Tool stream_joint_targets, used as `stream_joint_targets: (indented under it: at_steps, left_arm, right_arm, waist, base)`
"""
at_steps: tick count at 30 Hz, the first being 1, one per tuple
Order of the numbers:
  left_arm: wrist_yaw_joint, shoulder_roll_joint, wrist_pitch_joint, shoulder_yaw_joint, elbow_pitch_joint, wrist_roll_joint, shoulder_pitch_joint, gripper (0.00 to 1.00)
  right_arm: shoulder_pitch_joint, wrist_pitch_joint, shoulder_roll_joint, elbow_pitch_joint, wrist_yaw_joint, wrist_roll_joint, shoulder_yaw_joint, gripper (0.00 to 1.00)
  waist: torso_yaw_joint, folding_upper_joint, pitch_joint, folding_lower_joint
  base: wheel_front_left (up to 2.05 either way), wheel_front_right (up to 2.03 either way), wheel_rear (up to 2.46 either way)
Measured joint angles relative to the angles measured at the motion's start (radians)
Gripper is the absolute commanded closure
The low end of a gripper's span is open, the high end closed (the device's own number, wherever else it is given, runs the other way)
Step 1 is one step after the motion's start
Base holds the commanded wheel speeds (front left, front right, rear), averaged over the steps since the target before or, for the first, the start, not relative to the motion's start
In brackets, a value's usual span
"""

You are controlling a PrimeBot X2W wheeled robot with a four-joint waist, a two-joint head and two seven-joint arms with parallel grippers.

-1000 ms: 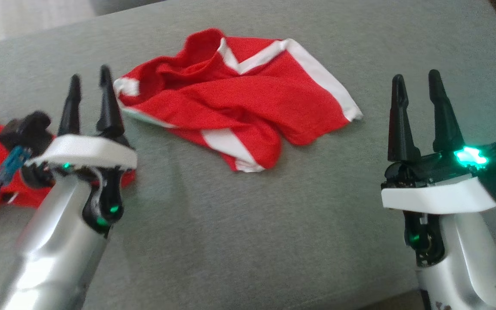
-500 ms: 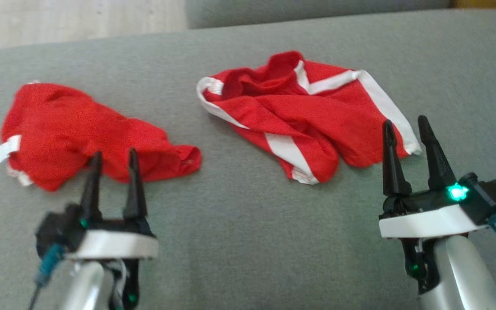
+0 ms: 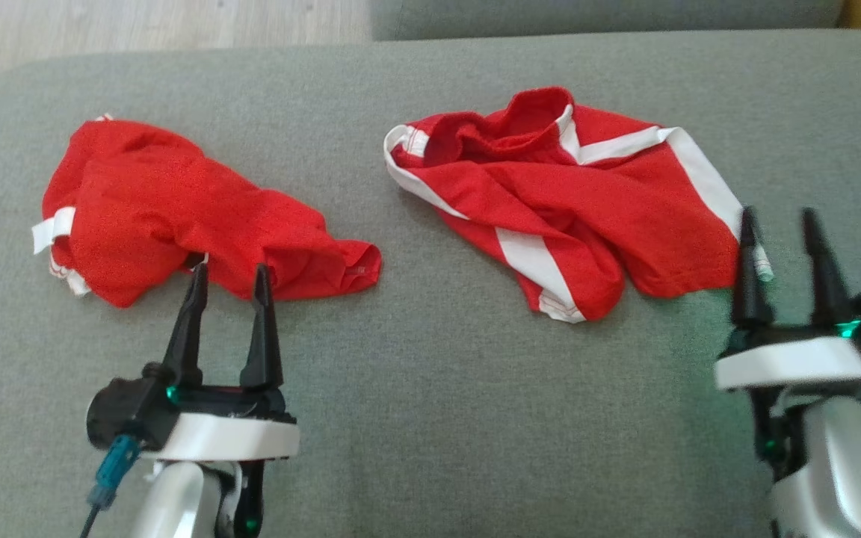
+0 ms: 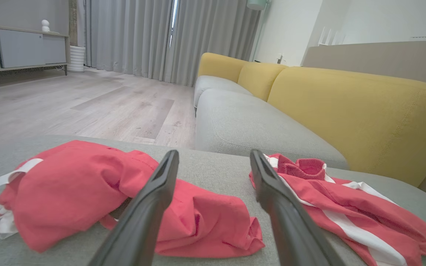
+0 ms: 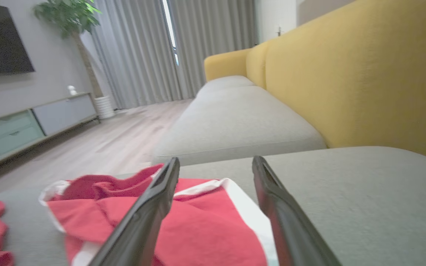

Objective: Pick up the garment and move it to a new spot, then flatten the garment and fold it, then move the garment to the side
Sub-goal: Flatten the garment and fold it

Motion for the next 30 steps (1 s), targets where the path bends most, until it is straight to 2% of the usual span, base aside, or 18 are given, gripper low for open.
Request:
stream_joint_targets:
  at_steps: [4, 16, 17, 18, 19, 24, 30]
  left_arm:
    - [-0.017, -0.015, 0.0, 0.003, 0.01, 0.02, -0.018, 0.0]
    - [-0.045, -0.035, 0.0, 0.005, 0.032, 0.03, -0.053, 0.0]
    - [-0.045, -0.035, 0.0, 0.005, 0.033, 0.033, -0.058, 0.0]
    - [-0.046, -0.035, 0.0, 0.005, 0.034, 0.038, -0.062, 0.0]
    - [-0.047, -0.035, 0.0, 0.005, 0.034, 0.038, -0.064, 0.0]
    - [-0.05, -0.037, 0.0, 0.005, 0.038, 0.037, -0.065, 0.0]
    - [-0.043, -0.037, 0.0, 0.002, 0.036, 0.016, -0.065, 0.0]
  right_arm:
    - [-0.071, 0.0, -0.001, 0.154, 0.0, -0.016, -0.096, 0.0]
    - [-0.256, 0.0, 0.0, 0.581, 0.0, -0.093, -0.243, 0.0]
    - [-0.27, 0.0, 0.0, 0.608, 0.0, -0.102, -0.251, 0.07]
    - [-0.283, 0.0, -0.001, 0.628, 0.0, -0.111, -0.255, 0.75]
    - [-0.296, 0.0, -0.002, 0.643, 0.0, -0.121, -0.259, 1.0]
    - [-0.338, 0.0, 0.001, 0.631, 0.0, -0.239, -0.318, 1.0]
    - [-0.383, 0.018, -0.001, 0.482, 0.0, -0.453, -0.449, 1.0]
  waist:
    - [0.011, 0.0, 0.021, 0.0]
    - [0.049, 0.0, 0.076, 0.0001]
    - [0.052, 0.0, 0.078, 0.0002]
    - [0.054, 0.0, 0.08, 0.0001]
    - [0.055, 0.0, 0.082, 0.0]
    - [0.056, 0.0, 0.078, 0.0001]
    - [0.063, 0.0, 0.06, 0.0001]
  base:
    - [0.0, 0.0, 0.0]
    - [0.0, 0.0, 0.0]
    - [0.0, 0.0, 0.0]
    - [0.0, 0.0, 0.0]
    - [0.0, 0.0, 0.0]
    - [0.0, 0.0, 0.0]
    - [0.0, 0.0, 0.0]
